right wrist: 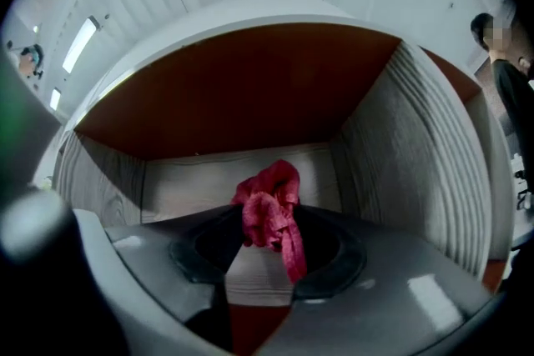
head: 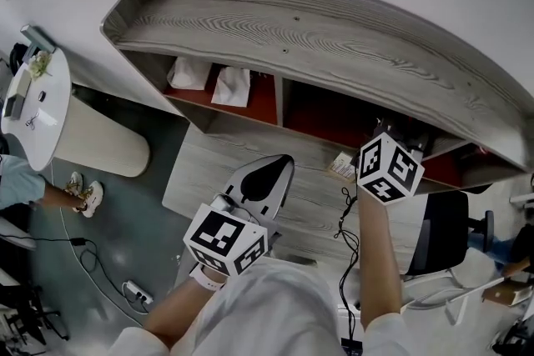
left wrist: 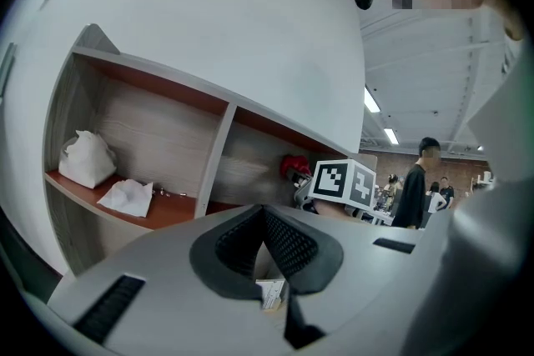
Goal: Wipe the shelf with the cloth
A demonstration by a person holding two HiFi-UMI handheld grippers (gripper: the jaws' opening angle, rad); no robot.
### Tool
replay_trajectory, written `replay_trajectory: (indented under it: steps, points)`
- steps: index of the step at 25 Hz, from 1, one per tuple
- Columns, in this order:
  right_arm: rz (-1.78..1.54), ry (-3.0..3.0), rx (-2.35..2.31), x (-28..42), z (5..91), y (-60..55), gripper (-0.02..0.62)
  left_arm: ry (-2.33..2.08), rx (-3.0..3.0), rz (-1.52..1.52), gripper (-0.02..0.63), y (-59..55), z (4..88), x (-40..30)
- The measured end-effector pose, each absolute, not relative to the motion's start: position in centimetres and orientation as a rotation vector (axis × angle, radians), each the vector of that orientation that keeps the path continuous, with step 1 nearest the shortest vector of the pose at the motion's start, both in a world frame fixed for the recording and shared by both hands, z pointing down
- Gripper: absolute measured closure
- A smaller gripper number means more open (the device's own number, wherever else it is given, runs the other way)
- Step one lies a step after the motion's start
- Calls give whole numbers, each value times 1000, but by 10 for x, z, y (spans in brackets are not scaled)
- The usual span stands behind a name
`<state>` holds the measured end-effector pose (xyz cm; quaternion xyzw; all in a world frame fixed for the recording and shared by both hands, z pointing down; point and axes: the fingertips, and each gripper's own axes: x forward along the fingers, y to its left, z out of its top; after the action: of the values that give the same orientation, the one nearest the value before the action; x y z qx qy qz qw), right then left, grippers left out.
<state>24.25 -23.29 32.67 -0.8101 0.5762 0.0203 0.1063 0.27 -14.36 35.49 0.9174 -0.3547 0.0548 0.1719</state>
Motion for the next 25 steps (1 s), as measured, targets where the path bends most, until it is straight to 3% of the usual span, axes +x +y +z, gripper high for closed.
replay_trajectory:
  steps: [7, 16, 25]
  points:
    - [-105, 1385, -2458, 283, 343, -217, 419, -1003, 2587, 170, 600, -135, 360, 4]
    - [-193, 1340, -2504, 287, 358, -218, 419, -999, 2583, 179, 600, -123, 362, 5]
    - [-553, 1383, -2596, 286, 388, -220, 419, -1006, 2578, 171, 600, -114, 360, 0]
